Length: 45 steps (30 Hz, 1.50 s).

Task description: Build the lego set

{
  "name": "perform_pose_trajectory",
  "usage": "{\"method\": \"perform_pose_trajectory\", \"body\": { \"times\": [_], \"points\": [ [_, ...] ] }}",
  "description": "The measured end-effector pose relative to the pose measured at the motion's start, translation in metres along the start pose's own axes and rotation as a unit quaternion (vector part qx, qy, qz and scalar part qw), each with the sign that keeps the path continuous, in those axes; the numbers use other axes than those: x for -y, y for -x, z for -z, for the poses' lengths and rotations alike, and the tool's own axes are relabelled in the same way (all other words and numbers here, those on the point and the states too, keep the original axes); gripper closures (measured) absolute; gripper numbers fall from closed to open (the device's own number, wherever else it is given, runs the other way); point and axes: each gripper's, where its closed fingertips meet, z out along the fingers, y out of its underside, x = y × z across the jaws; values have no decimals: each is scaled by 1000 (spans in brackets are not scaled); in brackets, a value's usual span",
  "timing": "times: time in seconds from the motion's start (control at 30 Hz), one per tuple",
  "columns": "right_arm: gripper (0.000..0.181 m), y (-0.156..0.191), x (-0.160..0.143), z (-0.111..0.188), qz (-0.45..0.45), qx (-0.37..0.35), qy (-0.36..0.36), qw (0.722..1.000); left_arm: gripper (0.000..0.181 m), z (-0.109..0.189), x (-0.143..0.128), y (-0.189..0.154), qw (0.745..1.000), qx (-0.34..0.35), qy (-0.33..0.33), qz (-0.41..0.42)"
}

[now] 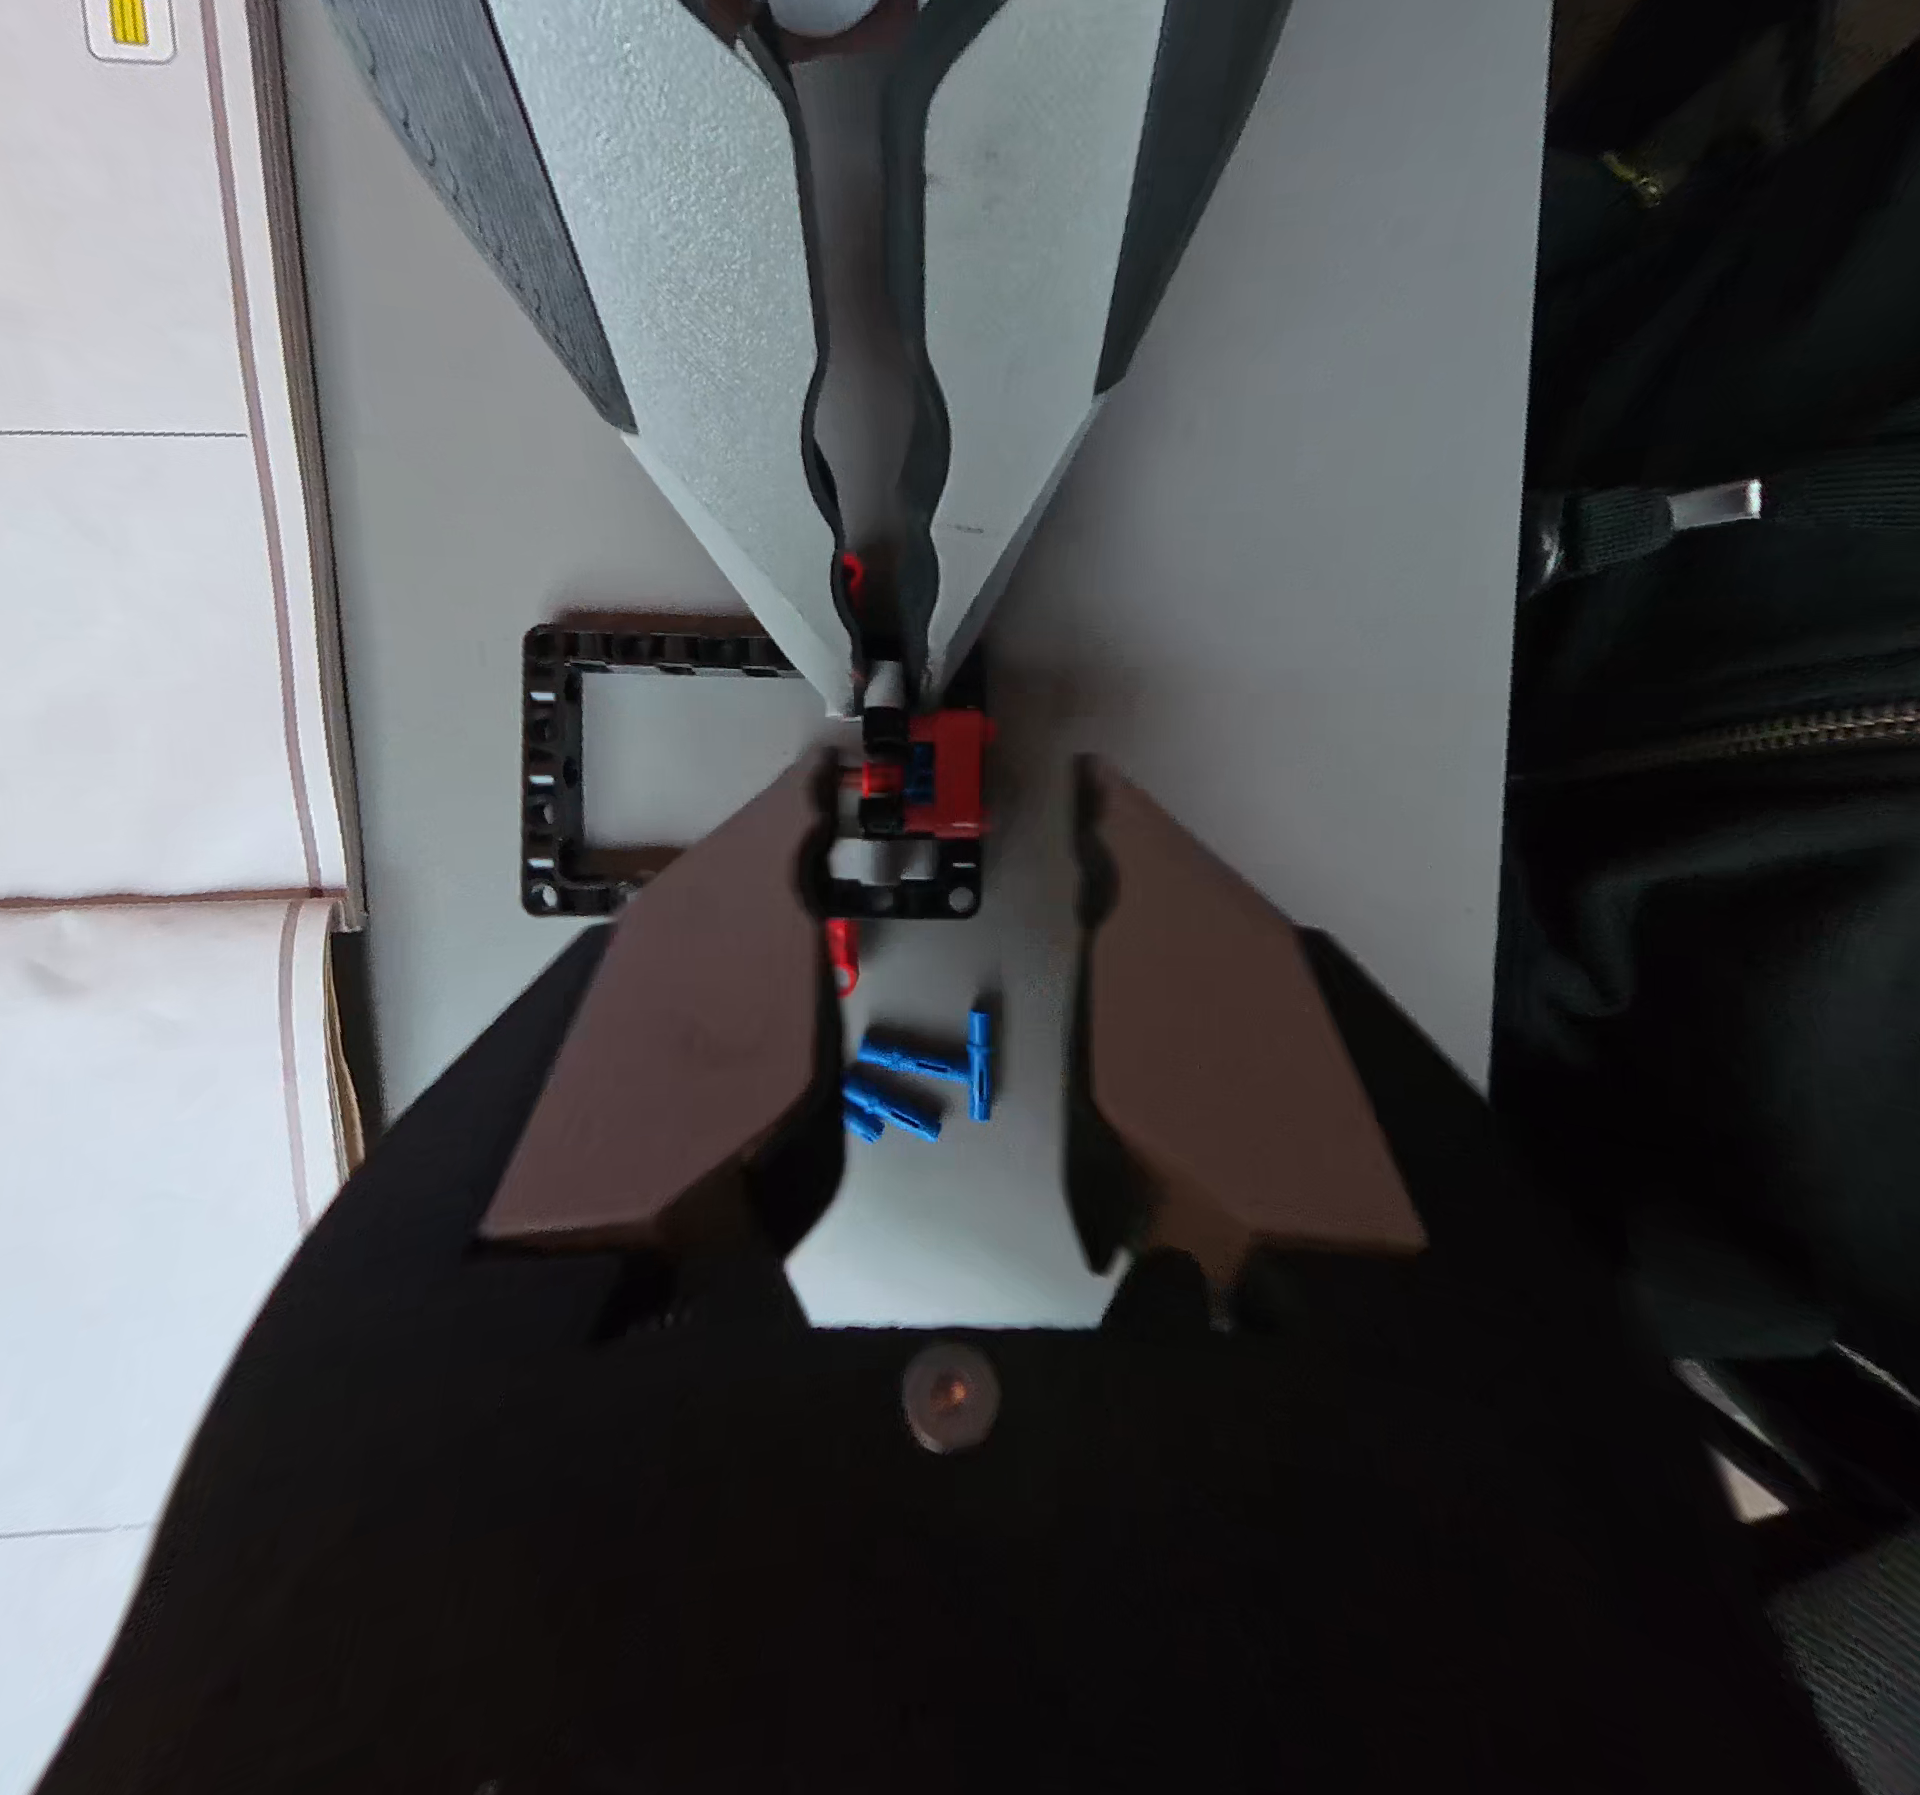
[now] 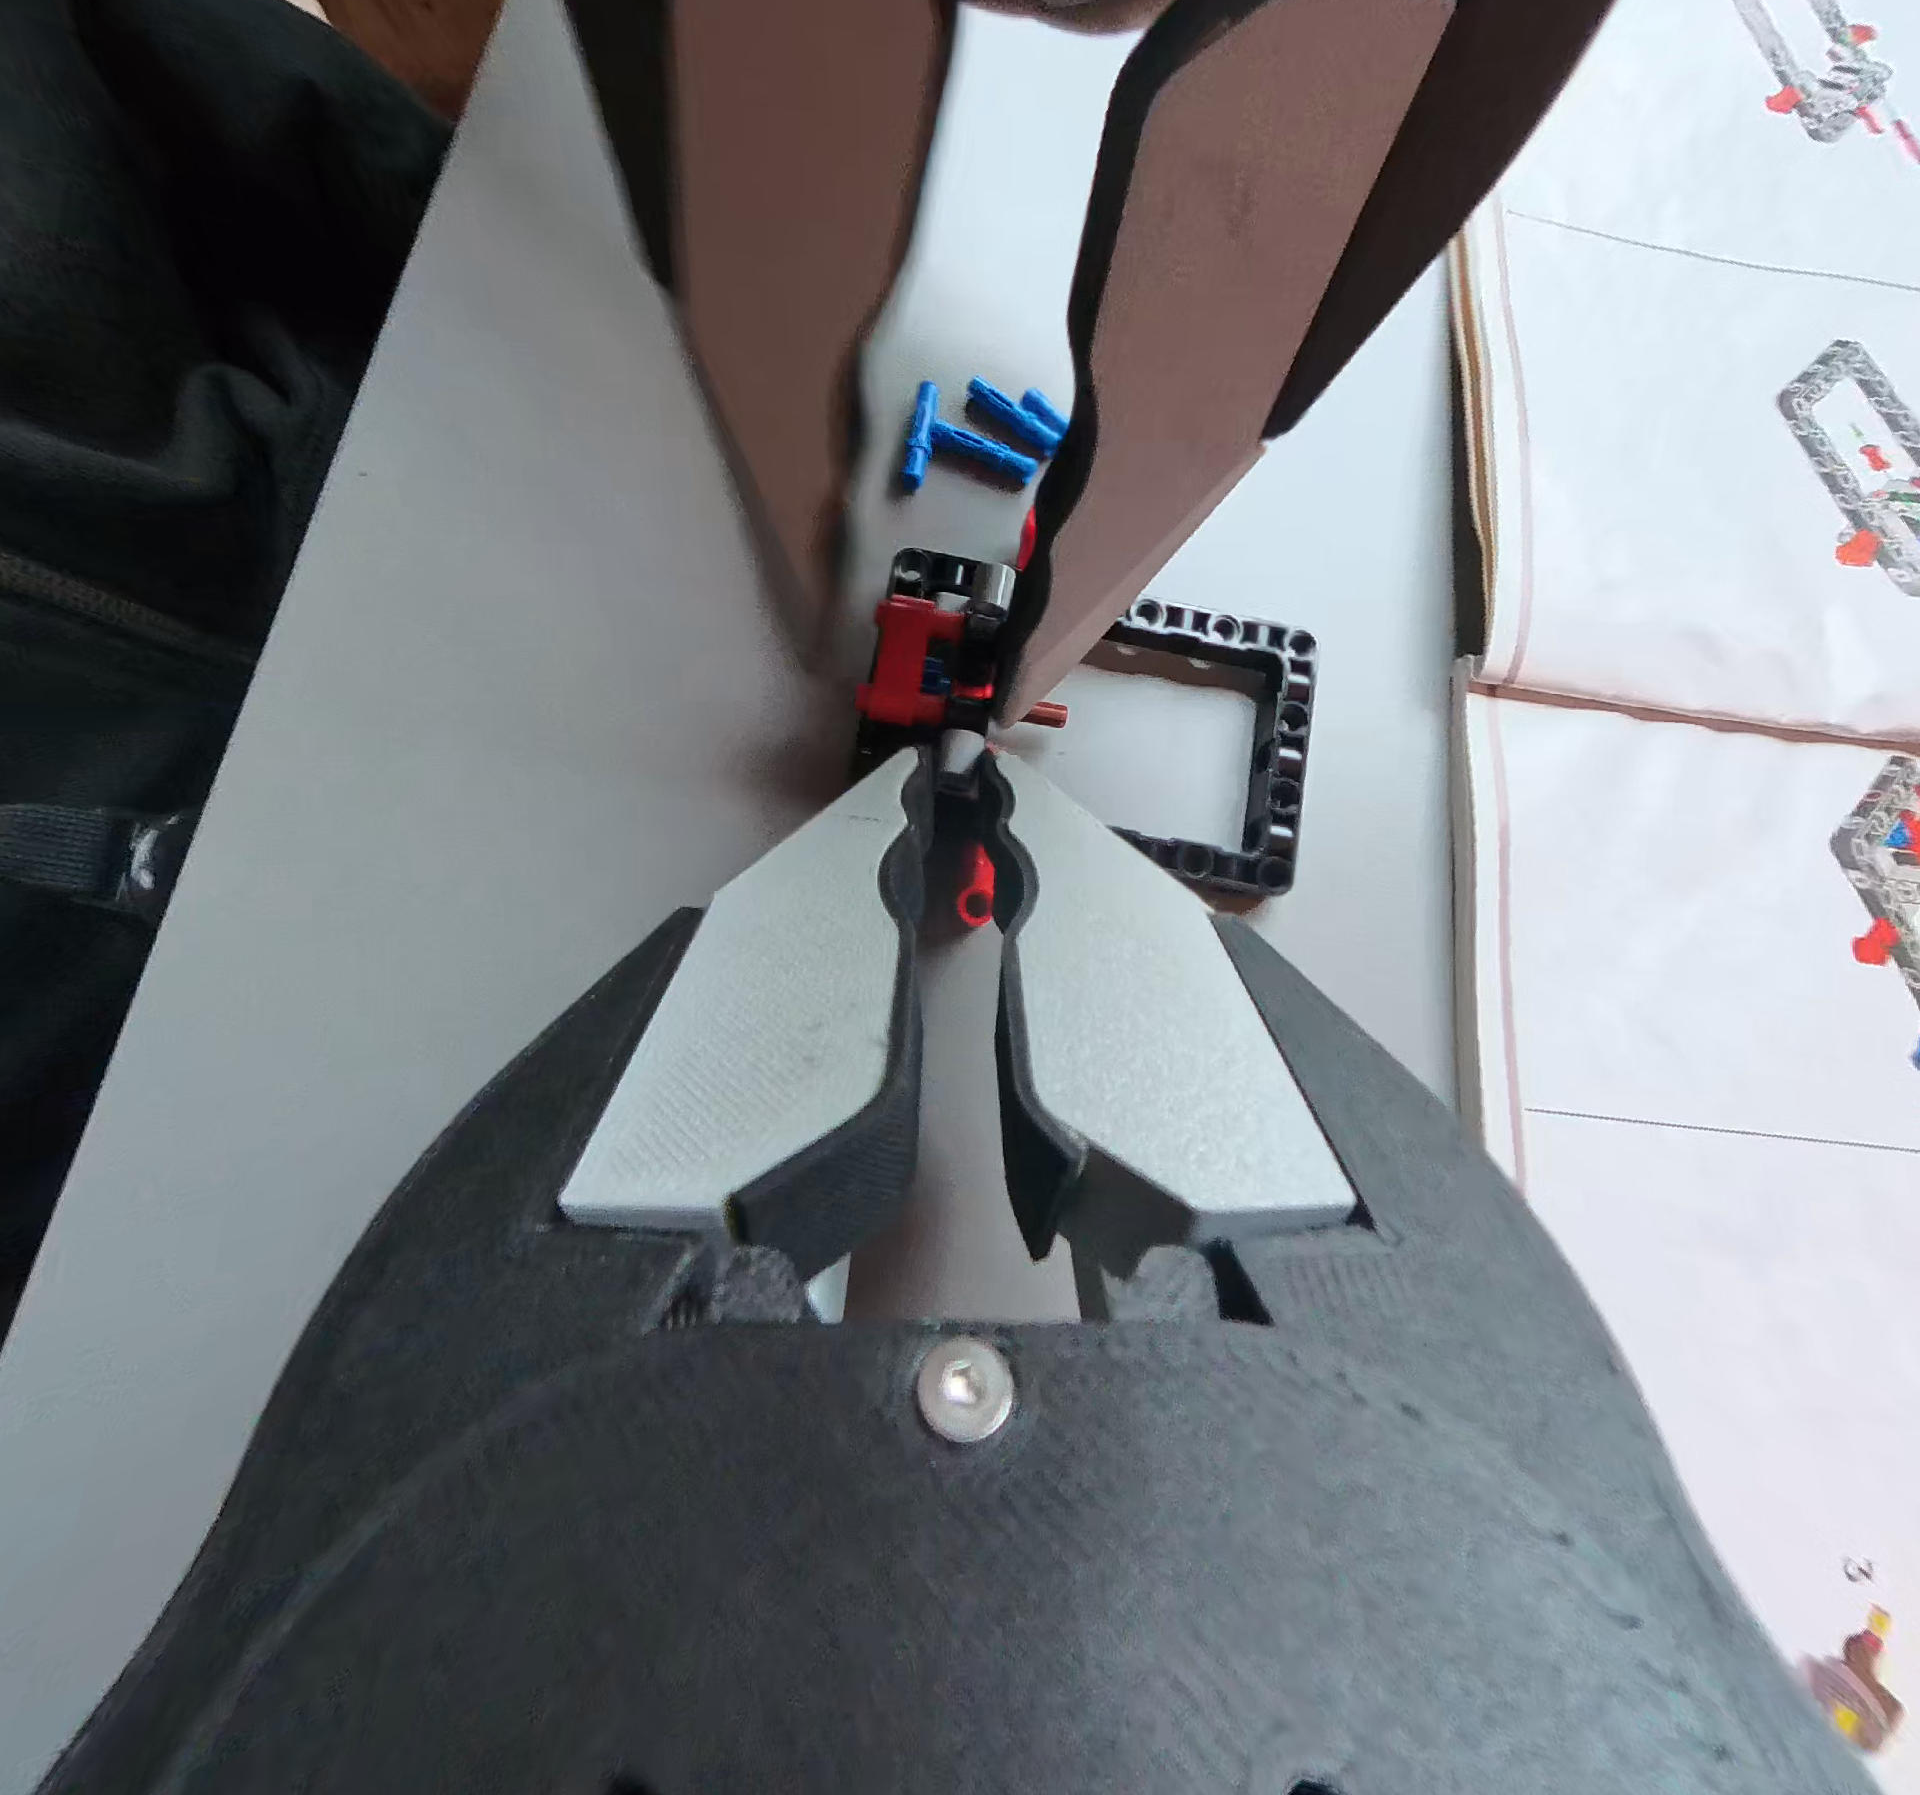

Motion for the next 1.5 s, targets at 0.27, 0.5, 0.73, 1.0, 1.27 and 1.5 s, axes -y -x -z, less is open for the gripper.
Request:
{"method": "perform_pose_trajectory", "body": {
  "times": [0.27, 0.5, 0.73, 1.0, 1.27, 1.5],
  "points": [
    [162, -3, 0, 3, -20, 7, -13, 1000, 148, 20, -17, 9, 998, 37, -53, 20],
    [149, 3, 9, 11, -92, 48, -37, 994, 163, 7, -21, 20, 996, 24, -78, 34],
    [157, 6, 11, -2, -71, 12, 47, 996, 169, 4, -16, 17, 993, 18, -114, 21],
    [161, 7, 7, -3, -3, 22, 125, 992, 172, 7, -15, 14, 990, 13, -137, 5],
    [161, 9, 11, -7, 6, 38, 128, 991, 175, 2, -10, 6, 990, 0, -143, -11],
    [160, 11, 10, -7, 5, 44, 133, 990, 175, 2, -9, 7, 989, -4, -151, -6]
  ]
}}
